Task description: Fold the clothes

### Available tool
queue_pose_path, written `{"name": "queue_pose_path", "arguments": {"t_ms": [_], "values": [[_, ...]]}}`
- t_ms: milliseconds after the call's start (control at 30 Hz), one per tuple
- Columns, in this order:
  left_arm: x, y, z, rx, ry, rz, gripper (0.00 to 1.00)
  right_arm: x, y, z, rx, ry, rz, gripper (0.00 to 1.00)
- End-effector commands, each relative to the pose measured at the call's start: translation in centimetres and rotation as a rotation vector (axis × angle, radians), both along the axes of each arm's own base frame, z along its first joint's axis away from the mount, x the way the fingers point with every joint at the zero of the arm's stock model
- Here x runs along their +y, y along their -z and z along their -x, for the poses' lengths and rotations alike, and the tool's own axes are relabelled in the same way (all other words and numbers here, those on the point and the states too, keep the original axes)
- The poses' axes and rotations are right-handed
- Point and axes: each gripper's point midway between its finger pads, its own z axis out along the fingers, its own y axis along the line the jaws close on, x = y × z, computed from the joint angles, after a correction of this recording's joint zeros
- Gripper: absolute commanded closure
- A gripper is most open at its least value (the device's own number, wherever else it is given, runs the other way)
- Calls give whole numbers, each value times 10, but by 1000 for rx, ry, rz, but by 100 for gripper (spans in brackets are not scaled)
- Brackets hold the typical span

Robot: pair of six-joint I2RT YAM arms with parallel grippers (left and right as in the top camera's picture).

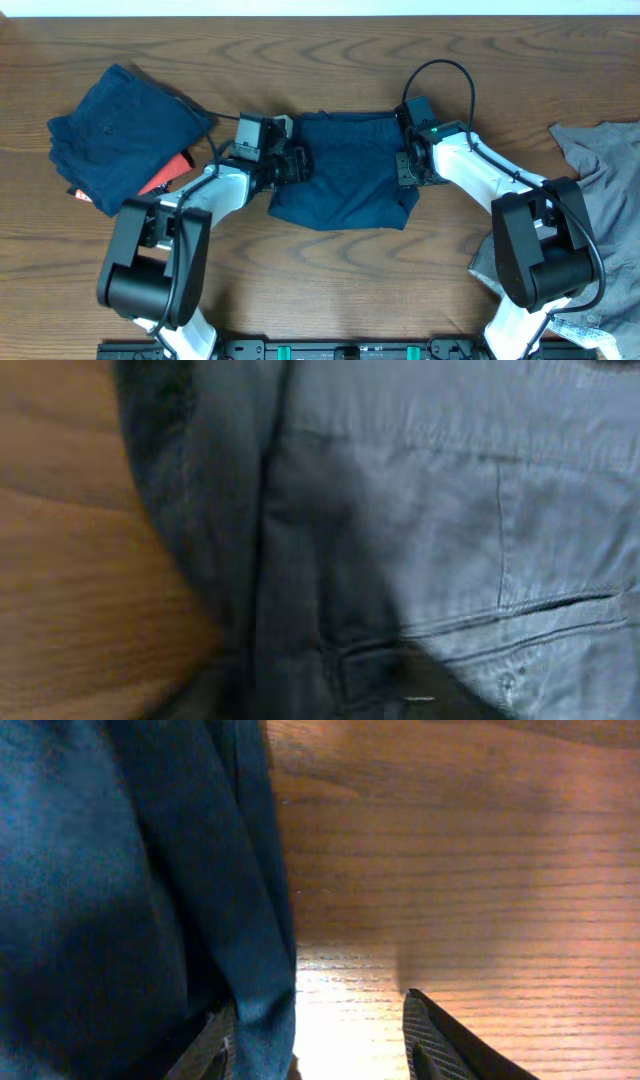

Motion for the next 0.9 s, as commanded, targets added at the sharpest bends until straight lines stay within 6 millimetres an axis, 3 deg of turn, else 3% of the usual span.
{"name": "queue_pose_path", "arguments": {"t_ms": [0, 133, 267, 333, 433, 567, 700, 800, 867], "values": [[-10, 9, 12, 47, 43, 32, 94, 7, -2, 8, 18, -14, -22, 49], [-7, -26, -6, -38, 31, 71, 94, 0, -15, 8, 1, 2, -24, 49], [21, -95, -37, -206, -46, 102, 94, -12, -48, 4, -65, 35, -46, 49], [45, -132, -50, -295, -101, 110, 94, -18, -69, 2, -112, 52, -60, 48], [95, -191, -62, -444, -207, 103, 94, -25, -99, 2, -182, 58, -78, 47], [176, -244, -57, -583, -384, 63, 94, -27, -133, 4, -270, 45, -100, 42], [261, -261, -41, -633, -582, -2, 93, -27, -152, 6, -322, 45, -116, 40], [316, -246, -26, -582, -718, -36, 94, -26, -154, 7, -326, 42, -125, 40], [340, -229, -17, -525, -782, -44, 94, -25, -154, 8, -319, 40, -130, 40]]}}
